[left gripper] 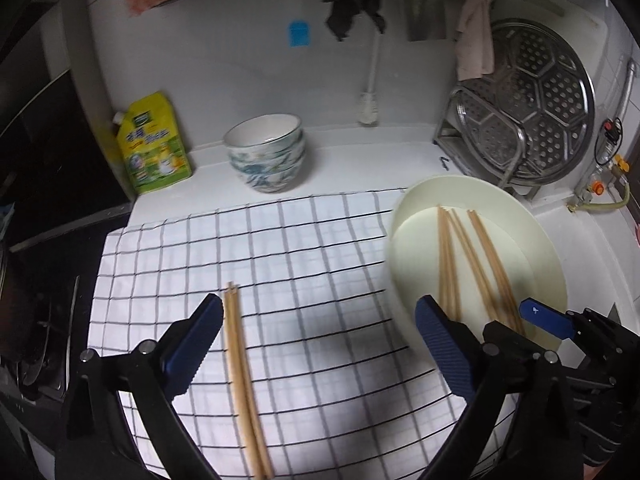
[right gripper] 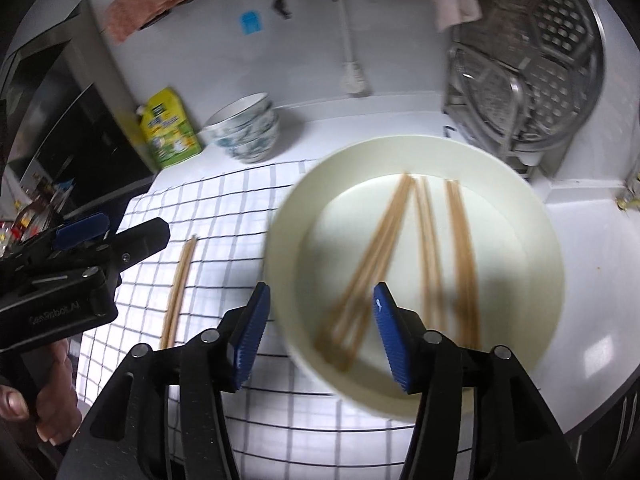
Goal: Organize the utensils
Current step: 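Move both open tools back to the chopsticks on the cloth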
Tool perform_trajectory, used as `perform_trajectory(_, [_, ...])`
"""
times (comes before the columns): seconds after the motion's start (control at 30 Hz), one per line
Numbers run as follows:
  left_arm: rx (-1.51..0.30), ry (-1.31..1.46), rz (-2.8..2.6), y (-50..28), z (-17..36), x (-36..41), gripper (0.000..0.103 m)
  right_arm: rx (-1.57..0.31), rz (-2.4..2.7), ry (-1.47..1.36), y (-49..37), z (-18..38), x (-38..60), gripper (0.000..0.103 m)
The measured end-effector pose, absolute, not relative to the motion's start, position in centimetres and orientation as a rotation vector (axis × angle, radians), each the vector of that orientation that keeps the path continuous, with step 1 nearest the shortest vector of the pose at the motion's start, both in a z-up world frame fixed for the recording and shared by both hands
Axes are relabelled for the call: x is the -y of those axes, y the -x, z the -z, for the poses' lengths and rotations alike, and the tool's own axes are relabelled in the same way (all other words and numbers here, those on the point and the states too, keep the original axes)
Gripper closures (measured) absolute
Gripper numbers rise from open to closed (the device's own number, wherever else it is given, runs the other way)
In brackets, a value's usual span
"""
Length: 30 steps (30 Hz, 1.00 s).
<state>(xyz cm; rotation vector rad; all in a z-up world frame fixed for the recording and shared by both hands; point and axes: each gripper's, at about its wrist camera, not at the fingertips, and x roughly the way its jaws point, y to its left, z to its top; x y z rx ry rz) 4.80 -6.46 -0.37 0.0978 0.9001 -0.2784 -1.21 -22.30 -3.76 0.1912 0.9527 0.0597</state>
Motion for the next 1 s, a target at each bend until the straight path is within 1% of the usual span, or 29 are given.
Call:
perform_trajectory(0.07, [-0.917, -0.087, 0.256, -4.7, 0.8, 4.8, 0.008, -0.953, -0.082, -0.181, 1.3, 3.6, 21.0, 0.045])
perform_trajectory(0.13, [-0.935, -0.074, 0.228, -4.6, 1.3, 3.1, 0.008, -0.955, -0.107, -0.169, 1.2, 3.5, 19.5, 0.044])
perform_trajectory(0.23, [-0.96, -0.046, 0.192, -4.4, 2.1, 0.7, 0.008, -0.963, -0.14, -0.157, 1.1, 3.7, 17.6, 0.038])
perform_trajectory(0.33, [-0.978, -0.031, 0.146, -4.1, 3.0, -1.8, 0.007, -0.969, -0.172, -0.152, 1.0, 4.1, 15.6, 0.038])
perform_trajectory(0.43, [-0.979, -0.035, 0.107, -3.9, 3.9, -3.8, 0.007, -0.982, -0.199, -0.144, 0.7, 4.8, 14.1, 0.036])
perform_trajectory(0.67, [-1.0, -0.027, 0.044, -3.6, 6.9, -8.4, 0.007, -1.033, -0.209, -0.1, 0.1, 7.8, 10.2, 0.036])
perform_trajectory(1.0, [-1.079, -0.039, 0.041, -3.9, 11.3, -11.6, 0.007, -1.148, -0.209, -0.094, -0.7, 13.3, 6.4, 0.036])
